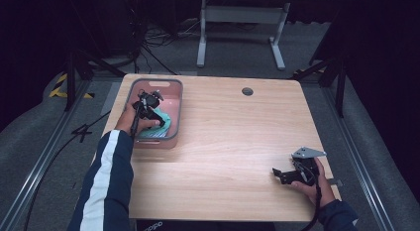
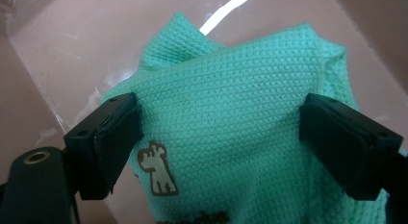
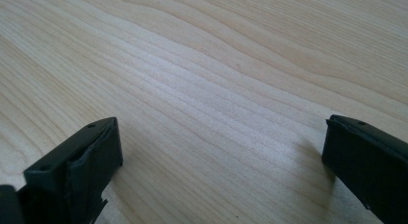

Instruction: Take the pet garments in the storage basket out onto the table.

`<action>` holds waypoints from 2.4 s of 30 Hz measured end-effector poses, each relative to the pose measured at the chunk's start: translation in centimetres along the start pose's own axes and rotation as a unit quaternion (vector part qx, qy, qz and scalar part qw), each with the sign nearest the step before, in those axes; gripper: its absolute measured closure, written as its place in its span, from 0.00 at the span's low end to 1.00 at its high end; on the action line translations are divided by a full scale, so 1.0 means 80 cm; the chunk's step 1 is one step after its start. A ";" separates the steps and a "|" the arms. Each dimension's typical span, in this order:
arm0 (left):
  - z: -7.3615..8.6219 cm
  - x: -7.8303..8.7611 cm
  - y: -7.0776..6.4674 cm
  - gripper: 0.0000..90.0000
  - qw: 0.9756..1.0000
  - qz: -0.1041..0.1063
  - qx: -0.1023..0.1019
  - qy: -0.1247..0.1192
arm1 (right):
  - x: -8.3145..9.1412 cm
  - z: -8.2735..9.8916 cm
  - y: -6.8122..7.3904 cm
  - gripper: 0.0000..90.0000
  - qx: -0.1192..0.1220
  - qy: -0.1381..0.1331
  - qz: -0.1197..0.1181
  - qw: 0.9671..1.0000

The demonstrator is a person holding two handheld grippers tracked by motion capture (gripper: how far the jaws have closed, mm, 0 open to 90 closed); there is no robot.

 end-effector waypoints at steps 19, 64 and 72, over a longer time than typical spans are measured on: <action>0.005 0.000 -0.015 0.52 0.994 0.097 0.027 0.029 | 0.000 0.000 0.000 0.01 0.000 0.000 0.000 1.000; 0.005 0.148 -0.040 0.75 0.953 0.131 -0.003 -0.273 | 0.000 0.000 0.000 0.01 0.000 0.000 0.000 1.000; 0.006 0.177 -0.056 0.75 0.943 0.144 -0.015 -0.300 | 0.000 0.000 0.000 0.01 0.000 0.000 0.000 1.000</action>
Point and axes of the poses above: each handheld gripper's, and its own axes: x roughly backward along the jaws, z roughly out of its underside, y roughly to its left, the point moved 9 cm from there along -x, roughly forward along the jaws, and after that the axes turned 8 degrees about x, right-handed, at the moved point
